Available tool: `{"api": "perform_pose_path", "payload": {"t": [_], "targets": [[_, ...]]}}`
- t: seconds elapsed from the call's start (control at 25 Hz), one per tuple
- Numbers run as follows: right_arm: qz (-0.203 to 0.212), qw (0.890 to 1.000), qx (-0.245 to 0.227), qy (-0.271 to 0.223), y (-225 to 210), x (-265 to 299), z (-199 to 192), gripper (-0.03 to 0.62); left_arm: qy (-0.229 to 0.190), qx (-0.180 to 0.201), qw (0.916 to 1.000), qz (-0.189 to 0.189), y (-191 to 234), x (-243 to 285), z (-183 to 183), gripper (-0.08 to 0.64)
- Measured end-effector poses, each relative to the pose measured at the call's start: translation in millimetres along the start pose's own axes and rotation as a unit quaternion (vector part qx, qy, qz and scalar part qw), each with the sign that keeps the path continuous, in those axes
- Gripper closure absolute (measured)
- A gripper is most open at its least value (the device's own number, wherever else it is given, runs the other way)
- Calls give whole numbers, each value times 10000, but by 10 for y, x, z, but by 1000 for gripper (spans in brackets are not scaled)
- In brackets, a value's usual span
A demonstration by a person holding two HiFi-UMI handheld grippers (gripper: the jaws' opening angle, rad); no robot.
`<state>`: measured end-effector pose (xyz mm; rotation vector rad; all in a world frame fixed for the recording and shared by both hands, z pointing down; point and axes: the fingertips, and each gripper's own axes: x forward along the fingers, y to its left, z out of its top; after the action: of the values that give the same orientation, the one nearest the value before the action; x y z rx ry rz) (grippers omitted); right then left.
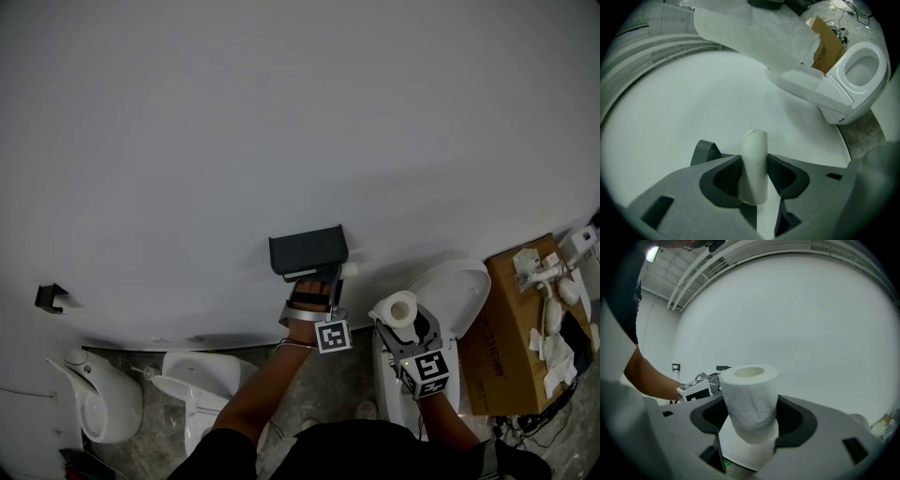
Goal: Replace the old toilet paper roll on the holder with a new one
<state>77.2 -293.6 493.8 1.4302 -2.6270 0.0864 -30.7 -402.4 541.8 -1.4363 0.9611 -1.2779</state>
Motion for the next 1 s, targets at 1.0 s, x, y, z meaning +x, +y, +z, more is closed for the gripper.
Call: {"api": "perform_pose_path", "payload": {"t": [1.0], "targets": [[-757,9965,226,258,-538,-356,-284,301,-1463,-1733,9739,93,333,-297,944,391]]}}
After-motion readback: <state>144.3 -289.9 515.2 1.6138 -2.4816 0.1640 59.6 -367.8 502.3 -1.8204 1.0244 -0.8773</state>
